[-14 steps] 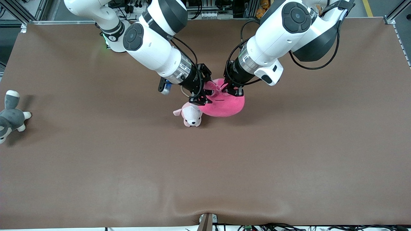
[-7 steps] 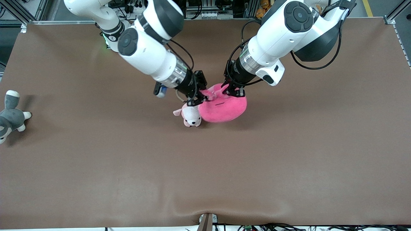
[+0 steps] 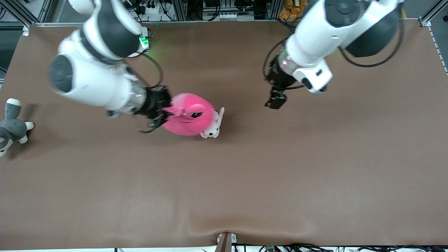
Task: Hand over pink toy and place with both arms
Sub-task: 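Carry the plush with the right gripper while the left gripper withdraws, then lower the pink plush onto the table and open the right gripper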
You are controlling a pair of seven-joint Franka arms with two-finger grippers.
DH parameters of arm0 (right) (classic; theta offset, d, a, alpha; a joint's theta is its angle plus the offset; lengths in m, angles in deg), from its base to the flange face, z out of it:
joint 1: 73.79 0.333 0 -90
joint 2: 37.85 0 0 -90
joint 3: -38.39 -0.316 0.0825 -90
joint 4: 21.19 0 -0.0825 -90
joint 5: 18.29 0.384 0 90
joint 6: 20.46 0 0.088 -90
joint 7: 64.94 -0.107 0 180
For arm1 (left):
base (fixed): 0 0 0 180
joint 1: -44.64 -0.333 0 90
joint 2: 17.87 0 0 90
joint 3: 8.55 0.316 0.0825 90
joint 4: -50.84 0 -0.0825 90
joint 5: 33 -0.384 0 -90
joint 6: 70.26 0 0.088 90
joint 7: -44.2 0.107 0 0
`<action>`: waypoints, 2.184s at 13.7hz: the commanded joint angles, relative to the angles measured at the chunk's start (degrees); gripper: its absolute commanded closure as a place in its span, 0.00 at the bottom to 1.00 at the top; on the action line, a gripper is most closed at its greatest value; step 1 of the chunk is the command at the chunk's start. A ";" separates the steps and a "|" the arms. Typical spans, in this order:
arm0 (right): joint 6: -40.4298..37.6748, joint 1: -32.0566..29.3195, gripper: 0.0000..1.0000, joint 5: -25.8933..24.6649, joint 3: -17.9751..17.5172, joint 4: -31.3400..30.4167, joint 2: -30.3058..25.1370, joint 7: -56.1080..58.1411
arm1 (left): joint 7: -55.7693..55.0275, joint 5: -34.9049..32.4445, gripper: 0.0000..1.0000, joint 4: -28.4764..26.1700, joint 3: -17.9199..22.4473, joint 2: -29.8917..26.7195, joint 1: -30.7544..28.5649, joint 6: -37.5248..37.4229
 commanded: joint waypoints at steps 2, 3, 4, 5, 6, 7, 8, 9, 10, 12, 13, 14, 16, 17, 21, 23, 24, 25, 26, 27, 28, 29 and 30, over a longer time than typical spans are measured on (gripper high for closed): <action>-2.96 -10.54 1.00 -0.75 -0.81 -1.76 0.64 14.66 | 20.73 -0.85 0.00 0.52 -0.20 -5.27 -8.78 -7.67; -3.06 -13.62 1.00 -0.75 -0.81 -3.17 0.91 19.67 | 26.18 -0.85 0.00 0.53 -0.12 -6.07 -10.90 -8.99; -2.80 -17.65 1.00 0.12 -0.90 -5.19 1.08 25.29 | 30.93 -0.77 0.00 0.53 -0.20 -6.34 -12.83 -9.70; -2.44 -21.26 1.00 2.04 -0.81 -7.03 2.04 31.09 | 34.81 -0.77 0.00 0.53 -0.12 -6.95 -14.94 -10.23; -2.27 -25.30 1.00 2.84 -0.81 -8.27 3.44 36.81 | 37.89 -0.85 0.00 0.53 -0.20 -7.13 -16.27 -11.54; -2.35 -29.86 1.00 4.07 -0.90 -8.54 6.15 43.21 | 41.66 -0.85 0.00 0.53 -0.12 -7.22 -17.24 -12.77; -2.96 -32.95 1.00 5.30 -0.90 -9.16 7.83 48.67 | 45.70 -0.85 0.00 0.53 -0.11 -7.22 -18.55 -13.83; -2.71 -35.16 1.00 5.49 -0.90 -10.90 7.94 53.34 | 50.36 -1.12 0.00 0.53 -0.03 -7.30 -19.78 -14.19; -2.27 -36.49 1.00 5.49 -0.90 -12.57 8.03 56.78 | 55.45 -1.99 0.00 0.44 -0.03 -7.74 -20.75 -14.19; -1.74 -40.00 1.00 5.49 -0.81 -13.64 10.04 64.68 | 64.17 -4.18 0.00 0.35 -0.03 -8.18 -21.64 -14.54; -1.74 -41.15 1.00 5.49 -0.81 -13.64 11.09 67.33 | 67.77 -5.33 0.00 0.35 -0.03 -8.18 -22.16 -15.24; -1.74 -42.03 1.00 4.97 -0.81 -13.56 11.89 69.28 | 71.11 -6.29 0.00 0.35 -0.03 -8.18 -22.60 -15.33; -1.91 -43.18 1.00 4.52 -0.72 -13.21 12.42 71.40 | 78.75 -7.70 0.00 0.35 -0.03 -8.18 -23.31 -15.33; -2.09 -43.18 0.67 4.43 -0.72 -12.94 12.51 71.23 | 81.49 -8.15 0.00 0.35 -0.03 -8.10 -23.48 -15.33; -10.04 -43.45 0.00 1.97 -1.34 -5.85 12.25 71.93 | 83.71 -10.17 0.00 0.44 -0.11 -7.66 -23.49 -14.72; -12.11 -41.00 0.00 0.40 -1.43 -1.44 12.33 72.29 | 85.02 -10.17 0.00 0.44 -0.11 -7.66 -24.80 -14.45; -9.85 -40.11 0.00 0.48 -1.34 1.01 12.51 71.76 | 86.51 -10.17 0.00 0.44 -0.11 -7.74 -25.15 -14.45; -9.48 -39.06 0.00 -0.57 -1.34 4.08 12.25 71.67 | 88.79 -10.17 0.00 0.44 -0.03 -8.01 -25.33 -14.54; -10.95 -36.87 0.00 -4.75 -1.08 6.72 12.07 71.58 | 91.68 -10.08 0.00 0.35 -0.11 -8.18 -26.20 -14.71; -12.62 -34.16 0.00 -10.36 -1.16 10.40 12.07 70.80 | 94.67 -9.91 0.00 0.44 -0.11 -8.27 -26.91 -14.89; -14.99 -31.95 0.00 -14.25 -1.42 13.48 11.98 70.35 | 97.22 -9.39 0.00 0.44 -0.20 -8.27 -28.13 -14.81; -17.97 -30.28 0.00 -14.98 -1.34 15.08 11.72 70.18 | 98.90 -8.95 0.00 0.35 -0.20 -8.36 -28.67 -14.89; -20.69 -28.35 0.00 -15.43 -1.25 15.62 9.54 70.35 | 101.01 -8.68 0.00 0.18 -0.03 -8.62 -28.67 -14.89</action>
